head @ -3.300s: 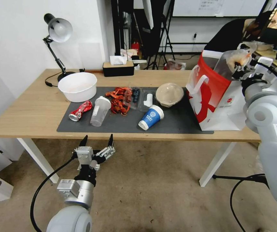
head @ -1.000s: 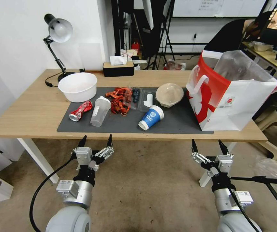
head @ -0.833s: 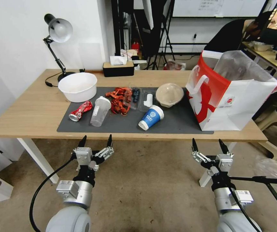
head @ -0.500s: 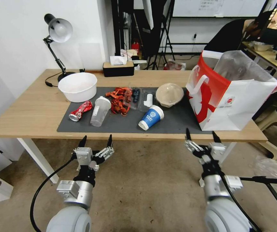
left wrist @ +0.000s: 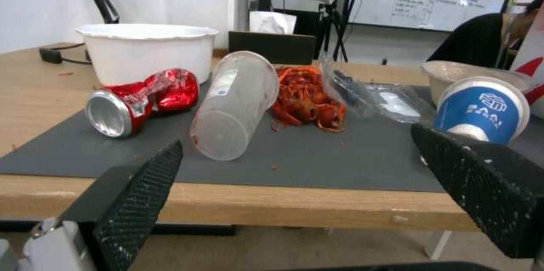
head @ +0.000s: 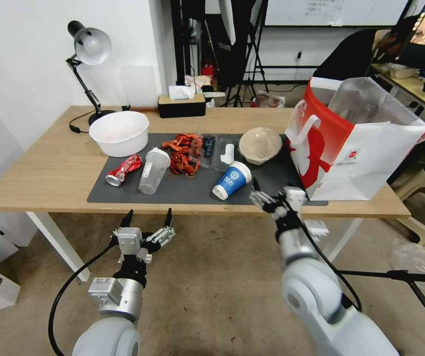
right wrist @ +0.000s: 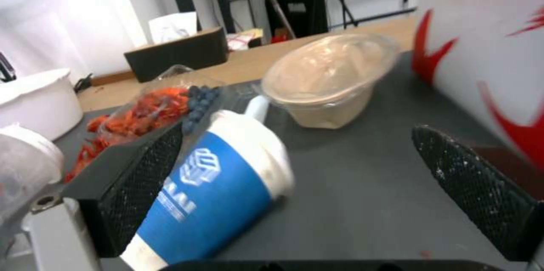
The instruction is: Pick up the trash from the table and place it into the takeout bag.
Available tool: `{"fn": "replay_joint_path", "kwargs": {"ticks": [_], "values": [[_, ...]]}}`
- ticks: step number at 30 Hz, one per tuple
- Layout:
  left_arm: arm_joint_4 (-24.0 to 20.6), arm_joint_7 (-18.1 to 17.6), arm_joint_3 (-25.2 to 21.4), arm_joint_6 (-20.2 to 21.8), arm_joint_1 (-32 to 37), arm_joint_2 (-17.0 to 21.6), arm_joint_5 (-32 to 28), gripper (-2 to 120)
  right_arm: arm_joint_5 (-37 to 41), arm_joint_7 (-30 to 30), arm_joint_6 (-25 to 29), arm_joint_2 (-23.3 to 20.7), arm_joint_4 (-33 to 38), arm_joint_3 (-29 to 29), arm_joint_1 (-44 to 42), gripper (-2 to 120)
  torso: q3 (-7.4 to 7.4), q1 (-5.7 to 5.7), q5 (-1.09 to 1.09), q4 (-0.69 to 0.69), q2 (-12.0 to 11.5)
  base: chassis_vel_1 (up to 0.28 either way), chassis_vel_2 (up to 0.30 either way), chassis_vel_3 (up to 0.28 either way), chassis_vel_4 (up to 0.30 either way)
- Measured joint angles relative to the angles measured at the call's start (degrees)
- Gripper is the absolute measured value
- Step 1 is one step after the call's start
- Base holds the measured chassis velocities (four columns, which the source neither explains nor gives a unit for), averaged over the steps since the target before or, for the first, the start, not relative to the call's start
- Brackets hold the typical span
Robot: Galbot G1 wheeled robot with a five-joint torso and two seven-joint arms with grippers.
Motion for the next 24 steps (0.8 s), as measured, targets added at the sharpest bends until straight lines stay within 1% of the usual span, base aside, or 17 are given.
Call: {"fn": "replay_joint_path", "kwargs": {"ticks": [3,4,7,8,11,12,15,24], "values": [[0.28,-0.01,0.10,-0.22,0.18,-0.45,0.48,100,4.45,5.09,-3.46,1.84,-2.34,-3.58,5.55,100,0.00,0.00,-0.01,0.01,0.00,0.000,0.000,0.000,0.000],[0.28,-0.01,0.10,-0.22,0.18,-0.45,0.48,100,4.45,5.09,-3.46,1.84,-2.34,-3.58,5.55,100,0.00,0.00,-0.01,0.01,0.00,0.000,0.000,0.000,0.000],[0.30,-0.04,0.05,-0.35,0.31,-0.58,0.61,100,6.48,8.96,-5.41,3.76,-4.09,-5.73,8.20,100,0.00,0.00,0.00,0.01,0.00,0.000,0.000,0.000,0.000],[0.30,-0.04,0.05,-0.35,0.31,-0.58,0.61,100,6.48,8.96,-5.41,3.76,-4.09,-5.73,8.20,100,0.00,0.00,0.00,0.01,0.00,0.000,0.000,0.000,0.000],[0.34,-0.11,-0.13,-0.73,0.59,-0.65,0.70,100,8.74,13.25,-7.61,6.42,-6.42,-7.61,10.79,100,0.00,0.00,0.00,0.01,0.00,0.000,0.000,0.000,0.000],[0.34,-0.11,-0.13,-0.73,0.59,-0.65,0.70,100,8.74,13.25,-7.61,6.42,-6.42,-7.61,10.79,100,0.00,0.00,0.00,0.01,0.00,0.000,0.000,0.000,0.000],[0.42,-0.19,-0.39,-1.18,0.83,-0.66,0.71,100,11.97,16.52,-9.26,8.50,-8.02,-8.48,12.79,100,0.00,0.00,-0.01,0.01,0.00,0.000,0.000,0.000,0.000],[1.02,-0.26,-0.51,-1.86,0.96,-0.68,0.71,100,17.94,20.08,-11.27,10.55,-11.05,-8.60,16.15,100,-0.01,0.00,0.00,0.01,0.00,0.000,0.000,0.000,0.000]]}}
